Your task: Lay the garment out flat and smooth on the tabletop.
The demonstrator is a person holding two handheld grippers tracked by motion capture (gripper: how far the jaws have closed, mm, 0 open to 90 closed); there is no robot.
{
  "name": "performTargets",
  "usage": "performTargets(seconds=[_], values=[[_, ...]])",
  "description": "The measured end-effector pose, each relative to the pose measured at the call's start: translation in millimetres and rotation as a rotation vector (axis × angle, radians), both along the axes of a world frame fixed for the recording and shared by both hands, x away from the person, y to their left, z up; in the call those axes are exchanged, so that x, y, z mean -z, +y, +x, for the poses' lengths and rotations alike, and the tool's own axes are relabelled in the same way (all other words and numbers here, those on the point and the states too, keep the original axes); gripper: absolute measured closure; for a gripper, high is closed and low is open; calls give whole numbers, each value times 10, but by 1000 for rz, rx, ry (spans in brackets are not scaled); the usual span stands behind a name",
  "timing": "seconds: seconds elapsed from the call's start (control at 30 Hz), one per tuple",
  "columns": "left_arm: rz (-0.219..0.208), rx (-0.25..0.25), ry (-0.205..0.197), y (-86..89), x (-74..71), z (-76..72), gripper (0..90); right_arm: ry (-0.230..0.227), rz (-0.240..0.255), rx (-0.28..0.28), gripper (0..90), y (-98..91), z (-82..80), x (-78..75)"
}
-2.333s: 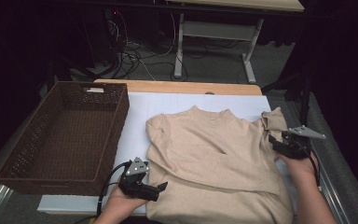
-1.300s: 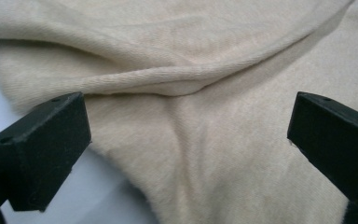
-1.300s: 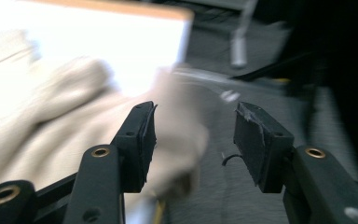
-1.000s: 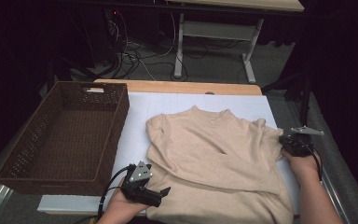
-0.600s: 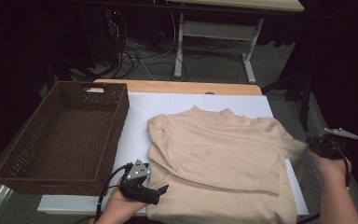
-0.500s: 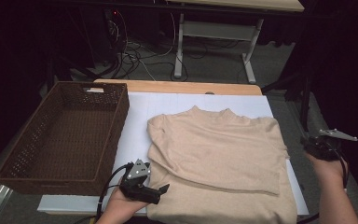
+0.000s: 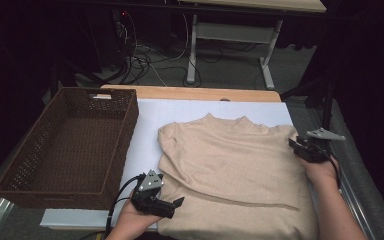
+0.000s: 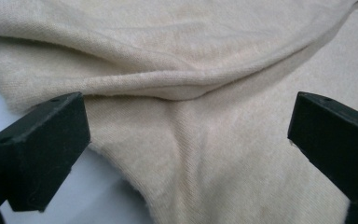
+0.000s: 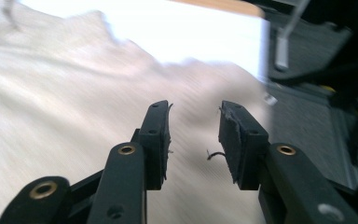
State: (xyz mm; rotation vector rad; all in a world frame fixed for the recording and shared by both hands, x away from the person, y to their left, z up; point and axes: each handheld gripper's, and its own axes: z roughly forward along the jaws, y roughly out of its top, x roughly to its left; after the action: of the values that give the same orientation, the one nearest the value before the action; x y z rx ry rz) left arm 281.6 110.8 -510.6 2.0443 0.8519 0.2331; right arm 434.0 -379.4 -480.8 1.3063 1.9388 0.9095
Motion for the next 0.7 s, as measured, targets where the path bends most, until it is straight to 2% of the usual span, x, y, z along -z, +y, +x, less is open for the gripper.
performTargets(seconds=[0.03,0.1,0.2,0.27,0.3,0.33,0.37,0.4,0.43,0.47,0.5,0.53,0.63,0.67,0.7], values=[[4,5,-5,4,-1,-19,0,0,-11,-18,635,101,82,-1],[13,12,-7,11,7,-40,0,13,1,-42,623,302,275,12],[15,20,6,26,40,-58,0,51,11,-42,574,476,569,76],[19,27,5,37,51,-74,0,87,23,-40,545,540,720,131],[15,30,7,46,57,-83,0,120,14,-43,542,572,789,170],[16,33,10,51,62,-89,0,153,-15,-43,572,613,862,220],[18,35,11,53,65,-93,0,160,-18,-49,645,636,905,247],[19,38,13,54,68,-96,0,164,-5,-50,762,650,939,238],[19,38,13,55,69,-98,0,161,-22,-52,828,678,972,228],[19,38,13,55,69,-98,0,161,-22,-52,828,678,972,228],[20,37,13,55,71,-101,0,142,-63,-47,842,718,1000,207],[22,37,14,55,73,-105,0,99,-90,-27,852,749,1033,151],[25,35,13,57,72,-114,0,-2,-48,37,880,711,1107,-79],[24,34,11,60,70,-112,0,-9,-40,44,879,687,1125,-122],[22,33,12,63,70,-109,0,3,-40,44,869,670,1139,-133]])
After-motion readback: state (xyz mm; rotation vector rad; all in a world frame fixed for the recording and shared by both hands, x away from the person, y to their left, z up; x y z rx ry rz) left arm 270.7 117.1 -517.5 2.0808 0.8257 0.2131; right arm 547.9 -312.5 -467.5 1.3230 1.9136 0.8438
